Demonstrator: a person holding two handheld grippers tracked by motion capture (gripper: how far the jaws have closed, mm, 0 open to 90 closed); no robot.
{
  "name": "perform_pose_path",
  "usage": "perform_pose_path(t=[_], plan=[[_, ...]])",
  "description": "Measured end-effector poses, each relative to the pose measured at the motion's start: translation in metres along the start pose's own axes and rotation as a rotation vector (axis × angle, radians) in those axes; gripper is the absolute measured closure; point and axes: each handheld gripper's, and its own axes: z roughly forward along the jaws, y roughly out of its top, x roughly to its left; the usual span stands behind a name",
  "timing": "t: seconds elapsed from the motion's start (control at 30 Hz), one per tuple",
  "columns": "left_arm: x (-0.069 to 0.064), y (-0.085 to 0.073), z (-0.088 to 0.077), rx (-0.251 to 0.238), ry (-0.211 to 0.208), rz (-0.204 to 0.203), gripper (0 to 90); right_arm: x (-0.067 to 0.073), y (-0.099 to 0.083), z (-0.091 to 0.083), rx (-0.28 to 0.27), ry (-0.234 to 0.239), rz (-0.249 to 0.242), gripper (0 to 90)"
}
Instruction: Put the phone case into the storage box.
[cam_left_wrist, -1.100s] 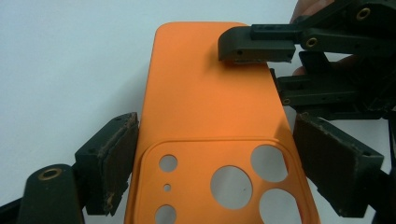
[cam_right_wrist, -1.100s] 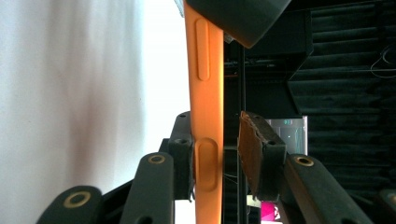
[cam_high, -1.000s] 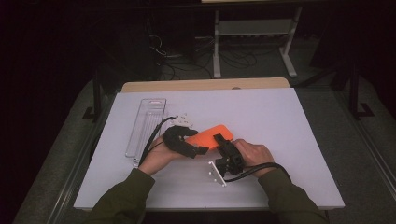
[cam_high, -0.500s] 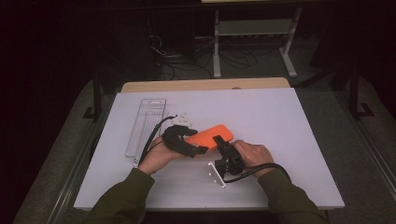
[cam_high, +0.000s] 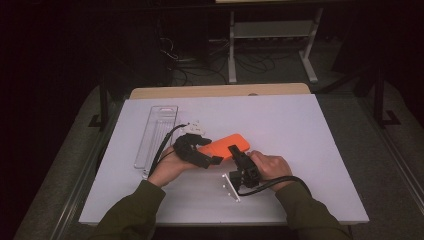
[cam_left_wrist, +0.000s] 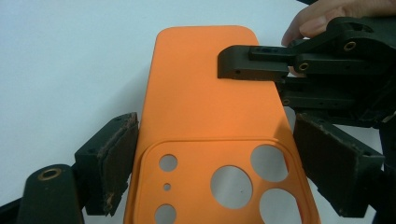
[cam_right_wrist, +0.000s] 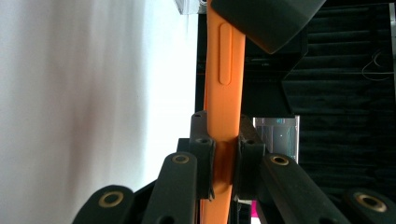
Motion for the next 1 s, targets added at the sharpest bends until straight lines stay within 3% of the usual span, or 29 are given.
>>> perform_pose_path(t=[0.43,0.53,1.0], plan=[[0.0027,0.0000,-0.0032,-0.028,-0.019,-0.004,15.1,-0.0015,0.0005,-0.0013,-0.002,-0.016,0.007,81.5],[0.0005,0.0002,-0.0049,-0.056,-0.010,0.003,17.9,-0.0031,0.0006,-0.0021,0.005,-0.001,-0.005,82.2],[0.0023,0.0011,-0.0083,-0.069,-0.010,0.006,12.9,-0.0008,-0.0003,0.0002,0.015,0.020,0.015,82.0]])
